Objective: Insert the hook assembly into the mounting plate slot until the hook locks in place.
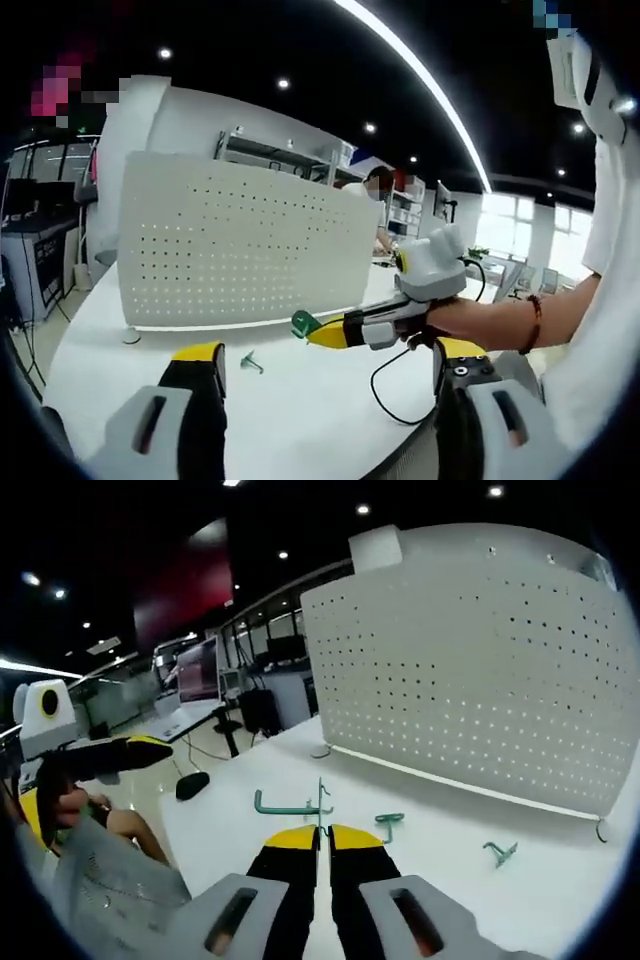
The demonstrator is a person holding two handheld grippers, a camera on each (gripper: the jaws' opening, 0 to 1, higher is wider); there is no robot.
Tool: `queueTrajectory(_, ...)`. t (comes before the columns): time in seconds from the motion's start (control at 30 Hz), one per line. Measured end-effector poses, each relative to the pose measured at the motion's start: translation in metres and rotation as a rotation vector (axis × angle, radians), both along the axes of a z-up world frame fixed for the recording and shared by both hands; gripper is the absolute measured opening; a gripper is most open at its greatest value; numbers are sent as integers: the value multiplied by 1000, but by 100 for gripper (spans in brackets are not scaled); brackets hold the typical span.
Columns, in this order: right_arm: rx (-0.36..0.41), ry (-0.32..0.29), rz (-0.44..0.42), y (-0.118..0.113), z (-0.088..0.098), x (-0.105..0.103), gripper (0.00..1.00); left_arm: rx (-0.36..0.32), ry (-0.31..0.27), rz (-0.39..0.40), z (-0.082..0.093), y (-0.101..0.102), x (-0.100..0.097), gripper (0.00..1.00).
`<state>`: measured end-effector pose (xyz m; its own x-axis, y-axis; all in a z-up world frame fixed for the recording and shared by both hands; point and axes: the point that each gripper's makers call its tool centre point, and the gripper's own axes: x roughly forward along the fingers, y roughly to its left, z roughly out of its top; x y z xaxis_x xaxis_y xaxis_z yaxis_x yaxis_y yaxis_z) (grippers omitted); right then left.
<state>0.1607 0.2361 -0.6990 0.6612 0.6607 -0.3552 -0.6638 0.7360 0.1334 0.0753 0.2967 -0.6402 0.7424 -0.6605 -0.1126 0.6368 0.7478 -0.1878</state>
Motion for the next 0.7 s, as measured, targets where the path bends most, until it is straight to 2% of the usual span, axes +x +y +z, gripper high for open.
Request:
queueTrajectory(0.17,39,-56,33,4,15,-5,2,-25,-12,45,4,-3,8,86)
queueTrajectory(0.4,77,-102,54,2,31,-11,2,-59,6,37,8,-17,17,80)
queueTrajectory(0.57,94,-117,55,2,37,-10,2,-68,8,29,11,-22,19,79)
queueTrajectory(0.63,94,-144,48,2,39,-9,2,-65,12,29,10,-23,20,78)
queueTrajectory(0.7,107,-134,62,5,39,-11,2,-70,18,30,9,-23,20,78)
